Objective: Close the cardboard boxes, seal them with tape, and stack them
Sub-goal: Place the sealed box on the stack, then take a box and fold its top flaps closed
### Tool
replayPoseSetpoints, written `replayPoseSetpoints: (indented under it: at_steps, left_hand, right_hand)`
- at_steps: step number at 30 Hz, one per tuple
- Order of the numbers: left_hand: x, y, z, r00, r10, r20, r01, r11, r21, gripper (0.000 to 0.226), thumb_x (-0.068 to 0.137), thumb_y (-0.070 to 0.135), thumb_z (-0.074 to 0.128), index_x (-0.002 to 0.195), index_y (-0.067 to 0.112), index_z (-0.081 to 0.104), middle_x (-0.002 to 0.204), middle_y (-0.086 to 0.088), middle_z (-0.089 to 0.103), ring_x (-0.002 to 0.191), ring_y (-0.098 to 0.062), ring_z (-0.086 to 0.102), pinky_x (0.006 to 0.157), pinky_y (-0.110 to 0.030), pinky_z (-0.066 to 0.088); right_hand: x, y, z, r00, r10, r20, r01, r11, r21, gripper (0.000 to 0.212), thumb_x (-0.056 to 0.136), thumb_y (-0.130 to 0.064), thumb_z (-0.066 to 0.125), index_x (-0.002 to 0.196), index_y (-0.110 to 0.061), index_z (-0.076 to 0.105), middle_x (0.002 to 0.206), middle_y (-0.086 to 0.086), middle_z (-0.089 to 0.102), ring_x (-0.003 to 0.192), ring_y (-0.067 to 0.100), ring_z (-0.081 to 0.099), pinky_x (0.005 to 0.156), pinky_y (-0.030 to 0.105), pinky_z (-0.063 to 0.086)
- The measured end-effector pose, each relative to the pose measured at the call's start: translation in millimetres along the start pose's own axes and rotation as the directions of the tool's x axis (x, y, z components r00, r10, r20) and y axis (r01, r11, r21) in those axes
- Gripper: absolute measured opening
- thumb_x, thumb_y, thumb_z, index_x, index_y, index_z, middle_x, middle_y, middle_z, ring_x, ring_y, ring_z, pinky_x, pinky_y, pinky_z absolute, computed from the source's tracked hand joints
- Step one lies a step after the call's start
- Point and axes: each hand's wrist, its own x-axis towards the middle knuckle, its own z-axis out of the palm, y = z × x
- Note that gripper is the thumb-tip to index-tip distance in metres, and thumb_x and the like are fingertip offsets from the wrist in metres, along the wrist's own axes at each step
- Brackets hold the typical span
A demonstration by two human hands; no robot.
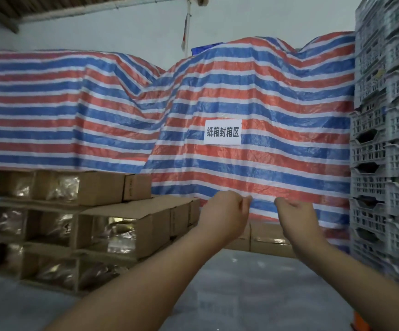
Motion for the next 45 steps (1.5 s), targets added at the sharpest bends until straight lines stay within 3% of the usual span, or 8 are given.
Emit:
replayPoseSetpoints:
  at_steps: [10, 15, 20, 23, 27, 30, 34, 45]
  left_hand:
    - [-126.9, -69.2, -90.7, 0.972, -0.223, -0.071, 0.193, 0.935, -0.298, 0.070, 0.086, 0.070, 0.026, 0.048, 0.021, 0.057, 0.043, 0.005, 0.053, 0.038, -0.004, 0.047, 0.046, -0.028, 0.039]
    - [-77.8, -142.1, -159.8, 0.914, -0.262, -0.310, 0.248, 0.965, -0.085, 0.064, 0.098, 0.059, 0.032, 0.069, 0.017, 0.069, 0.060, 0.000, 0.068, 0.056, -0.009, 0.064, 0.061, -0.034, 0.056]
    - [-20.1, -240.4, -221.6, 0.829, -0.260, -0.495, 0.325, 0.945, 0.047, 0.019, 0.099, 0.025, 0.056, 0.101, 0.014, 0.072, 0.090, -0.003, 0.073, 0.079, -0.019, 0.068, 0.076, -0.043, 0.059]
    - [-1.8, -288.9, -246.0, 0.779, -0.297, -0.552, 0.426, 0.897, 0.118, 0.032, 0.102, 0.033, 0.047, 0.088, 0.013, 0.068, 0.073, -0.003, 0.066, 0.062, -0.020, 0.064, 0.054, -0.035, 0.053]
    - [15.6, -334.0, -262.9, 0.682, -0.308, -0.663, 0.572, 0.790, 0.222, 0.061, 0.101, 0.053, 0.024, 0.072, 0.012, 0.058, 0.063, -0.007, 0.059, 0.055, -0.020, 0.057, 0.049, -0.030, 0.040]
    - [22.0, -361.0, -264.6, 0.760, -0.362, -0.540, 0.600, 0.709, 0.370, 0.017, 0.094, 0.033, 0.052, 0.102, 0.017, 0.055, 0.095, -0.007, 0.063, 0.086, -0.024, 0.061, 0.078, -0.043, 0.053]
    - [27.1, -388.0, -262.0, 0.824, -0.427, -0.373, 0.566, 0.665, 0.487, 0.079, 0.076, 0.024, 0.071, 0.145, 0.022, 0.032, 0.141, -0.006, 0.047, 0.132, -0.030, 0.042, 0.110, -0.051, 0.032]
    - [27.3, -403.1, -254.9, 0.822, -0.287, -0.491, 0.504, 0.768, 0.395, 0.027, 0.098, 0.017, 0.049, 0.122, 0.015, 0.061, 0.116, -0.008, 0.060, 0.102, -0.026, 0.058, 0.088, -0.041, 0.049]
  right_hand:
    - [-117.1, 5.9, 57.2, 0.945, -0.200, 0.258, 0.210, 0.978, -0.009, 0.052, 0.096, -0.011, 0.055, 0.047, -0.021, 0.040, 0.045, -0.008, 0.034, 0.046, 0.005, 0.035, 0.044, 0.018, 0.031]
    - [-67.7, -73.2, 152.6, 0.817, -0.333, 0.470, 0.348, 0.936, 0.058, 0.017, 0.101, -0.041, 0.050, 0.102, -0.028, 0.061, 0.094, -0.024, 0.059, 0.091, -0.005, 0.055, 0.078, 0.022, 0.042]
    - [-46.1, -123.1, 250.7, 0.700, -0.324, 0.636, 0.439, 0.898, -0.025, 0.069, 0.092, -0.061, 0.050, 0.150, -0.029, 0.032, 0.150, -0.005, 0.036, 0.129, 0.019, 0.046, 0.103, 0.040, 0.044]
    - [-41.6, -131.4, 301.5, 0.660, -0.253, 0.708, 0.420, 0.905, -0.067, 0.081, 0.086, -0.067, 0.053, 0.153, -0.032, 0.025, 0.156, -0.005, 0.029, 0.139, 0.024, 0.037, 0.112, 0.045, 0.038]
    - [-42.0, -129.3, 360.2, 0.620, -0.222, 0.752, 0.464, 0.877, -0.124, 0.091, 0.079, -0.070, 0.058, 0.154, -0.032, 0.021, 0.156, 0.000, 0.028, 0.144, 0.030, 0.029, 0.115, 0.052, 0.034]
    - [-41.4, -125.9, 390.7, 0.626, -0.210, 0.751, 0.497, 0.849, -0.177, 0.098, 0.080, -0.069, 0.062, 0.156, -0.029, 0.014, 0.162, 0.002, 0.019, 0.149, 0.035, 0.018, 0.118, 0.056, 0.029]
    - [-40.8, -126.6, 415.7, 0.623, -0.200, 0.756, 0.483, 0.859, -0.171, 0.097, 0.081, -0.062, 0.067, 0.155, -0.029, 0.013, 0.160, 0.005, 0.019, 0.149, 0.038, 0.016, 0.118, 0.058, 0.027]
    - [-55.6, -122.7, 429.7, 0.696, -0.339, 0.633, 0.564, 0.804, -0.189, 0.011, 0.095, -0.018, 0.050, 0.100, -0.015, 0.060, 0.103, 0.009, 0.060, 0.104, 0.033, 0.056, 0.090, 0.041, 0.053]
